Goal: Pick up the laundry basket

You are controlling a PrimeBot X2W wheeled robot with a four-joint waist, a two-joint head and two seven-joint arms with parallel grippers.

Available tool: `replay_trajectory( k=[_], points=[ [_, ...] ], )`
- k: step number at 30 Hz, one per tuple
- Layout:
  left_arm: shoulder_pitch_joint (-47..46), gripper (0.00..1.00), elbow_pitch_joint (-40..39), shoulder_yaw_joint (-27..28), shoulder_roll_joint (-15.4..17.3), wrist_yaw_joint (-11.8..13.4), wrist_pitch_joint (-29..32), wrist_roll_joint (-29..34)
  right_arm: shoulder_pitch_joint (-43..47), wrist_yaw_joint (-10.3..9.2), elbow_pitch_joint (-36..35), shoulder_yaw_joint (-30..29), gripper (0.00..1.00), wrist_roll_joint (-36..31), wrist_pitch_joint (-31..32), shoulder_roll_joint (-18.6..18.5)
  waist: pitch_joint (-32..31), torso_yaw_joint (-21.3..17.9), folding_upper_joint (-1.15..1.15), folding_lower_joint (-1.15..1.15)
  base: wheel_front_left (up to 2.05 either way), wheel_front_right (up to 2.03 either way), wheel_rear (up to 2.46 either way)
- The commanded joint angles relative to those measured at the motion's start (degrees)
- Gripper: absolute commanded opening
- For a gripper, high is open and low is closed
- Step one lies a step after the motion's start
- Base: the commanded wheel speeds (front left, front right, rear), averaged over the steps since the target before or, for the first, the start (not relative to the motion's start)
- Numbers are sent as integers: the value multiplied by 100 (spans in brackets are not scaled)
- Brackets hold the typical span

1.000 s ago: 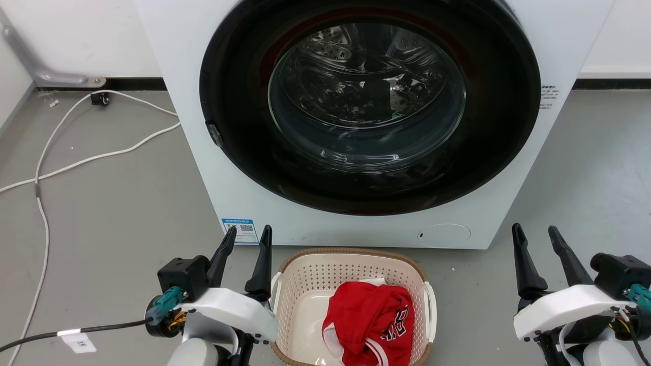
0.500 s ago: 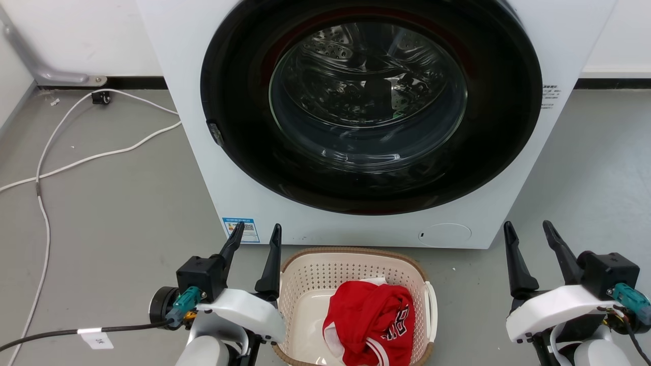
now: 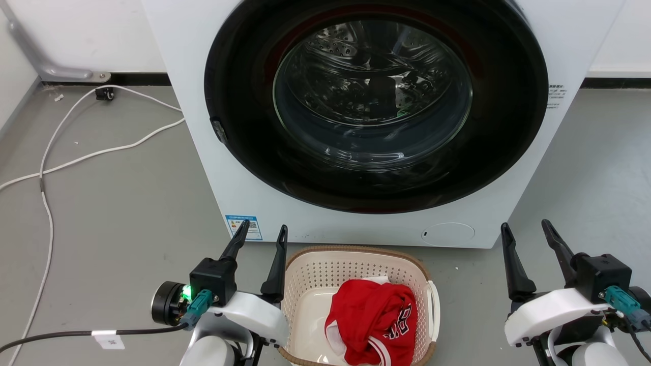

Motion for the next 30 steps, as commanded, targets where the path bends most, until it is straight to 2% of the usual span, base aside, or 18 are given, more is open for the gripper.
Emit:
replay_trajectory(
  k=[1,18,30],
  points=[
    [-107,100,8,-22,-9,9,-56,129,51,-1,-65,-4,100,-99,16,24,5,5,0,0,0,0,0],
    [-211,100,245,-76,-67,-11,-214,587,111,0,-187,-41,100,-360,-9,39,61,38,0,0,0,0,0],
    [-184,100,338,-11,-89,-37,-208,467,95,0,-88,-85,100,-191,-38,40,42,53,0,0,0,0,0]
  ],
)
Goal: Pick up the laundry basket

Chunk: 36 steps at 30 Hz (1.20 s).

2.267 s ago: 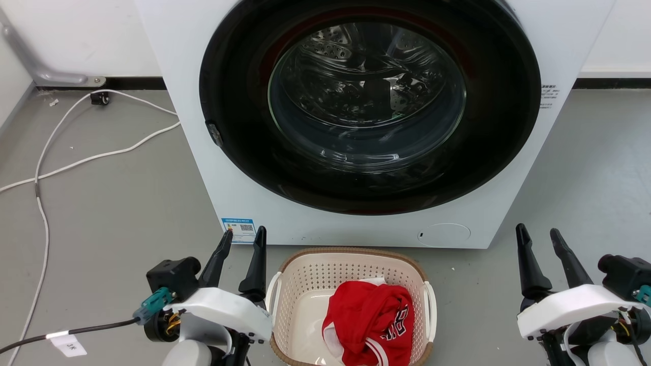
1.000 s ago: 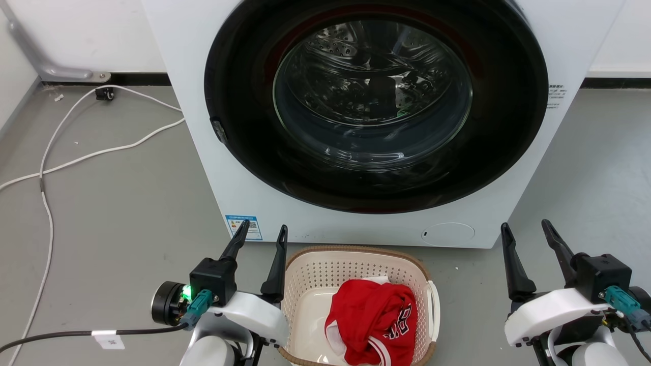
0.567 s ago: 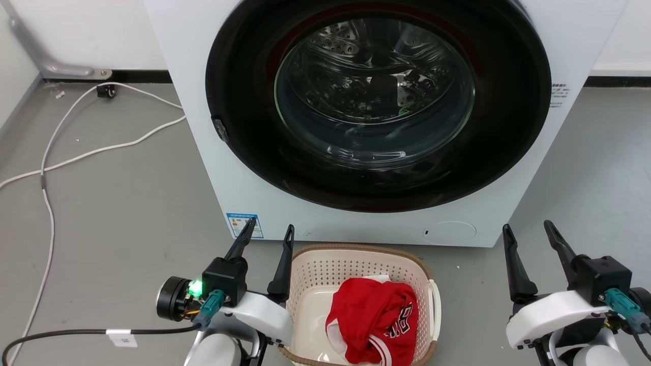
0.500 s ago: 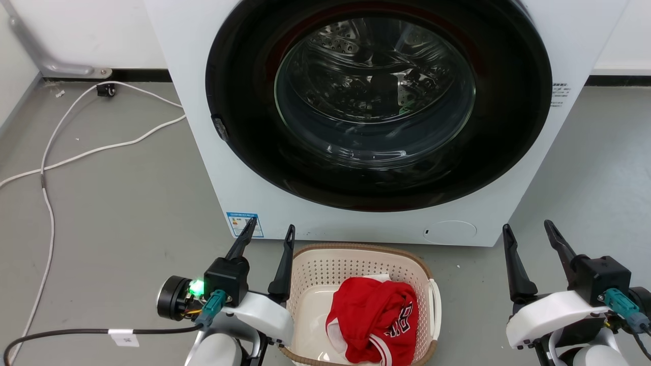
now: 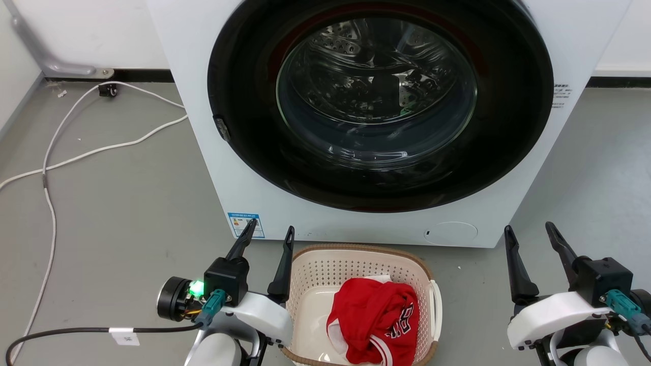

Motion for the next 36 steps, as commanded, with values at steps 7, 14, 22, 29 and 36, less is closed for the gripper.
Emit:
replay_trajectory(
  k=[7,14,22,29,36],
  points=[
    [-25,100,50,34,-10,15,-28,-29,-49,-2,77,-14,100,44,-43,19,-5,1,0,0,0,0,0],
    [-147,100,99,87,-16,44,-28,-37,-141,-2,184,-30,100,89,-61,19,98,-39,0,0,0,0,0],
    [-393,100,366,133,-18,-1,-22,-128,-326,-2,410,-46,100,178,-27,18,476,-138,0,0,0,0,0],
    [-1074,100,981,219,13,-53,-22,-199,-888,-2,863,6,100,221,-2,1,1523,-261,0,0,0,0,0],
    [-1800,100,1759,327,83,-181,-22,-343,-1656,-2,1716,158,100,339,-91,-79,2602,-303,0,0,0,0,0]
  ],
)
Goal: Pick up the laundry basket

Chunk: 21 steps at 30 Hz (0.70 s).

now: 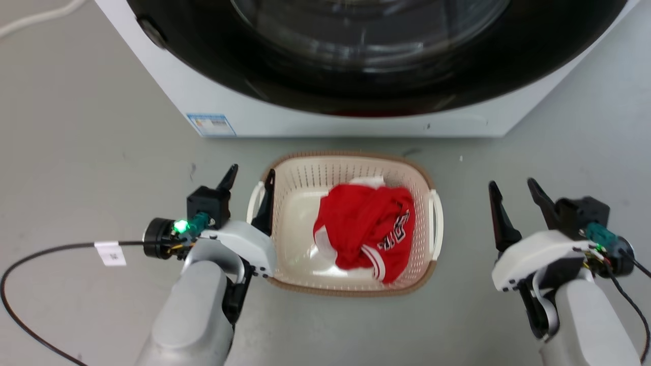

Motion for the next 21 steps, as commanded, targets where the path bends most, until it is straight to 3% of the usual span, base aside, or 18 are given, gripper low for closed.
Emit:
replay_trajectory(
  k=[1,13,21],
  points=[
    [-226,100,169,35,61,-44,-14,-51,-279,-2,202,60,100,77,-59,-12,724,-64,0,-1,0,0,0],
    [-1473,100,1764,70,373,-339,205,-464,-1824,-2,2035,719,100,330,-246,22,2048,-187,0,-1,0,0,0],
    [-2007,100,2442,40,609,-385,420,-772,-2560,-2,3128,1069,100,604,-189,63,2538,-283,0,-1,0,0,0]
  ],
)
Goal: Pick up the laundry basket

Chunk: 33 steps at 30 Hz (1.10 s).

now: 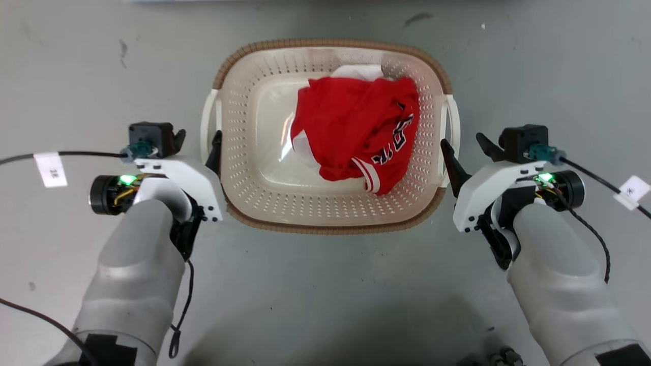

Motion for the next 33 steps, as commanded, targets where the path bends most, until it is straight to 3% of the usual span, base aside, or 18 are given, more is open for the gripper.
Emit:
replay_trajectory(
  k=[1,8,16,17,18,19,28,33],
  points=[
    [-119,100,41,-18,40,-5,31,-35,-151,-2,71,31,100,22,8,17,184,-59,0,-1,0,0,0],
    [-475,100,258,-433,173,-12,419,-451,-719,-2,844,375,100,348,123,29,559,-70,0,-1,0,0,0],
    [-678,100,255,-965,332,-14,917,-1018,-1106,-2,1165,988,100,1026,310,30,773,-95,0,-1,0,0,0],
    [-680,61,232,-1023,351,-14,952,-1105,-1127,-2,1173,1075,48,1129,365,30,783,-98,0,-1,0,0,0],
    [-686,28,201,-1078,380,-14,967,-1175,-1151,-2,1168,1165,15,1229,392,30,791,-103,0,-1,0,0,0],
    [-685,0,173,-1147,398,-14,1004,-1239,-1178,-2,1161,1251,0,1299,425,31,798,-113,0,-1,0,0,0],
    [-645,0,43,-1660,544,-4,1077,-1802,-1263,6,1331,1781,0,1777,431,2,631,-114,0,-1,0,0,0],
    [-446,0,30,-2074,365,-10,1267,-2261,-1159,7,1534,2036,0,2012,472,20,62,-28,0,-1,0,0,0]
  ],
)
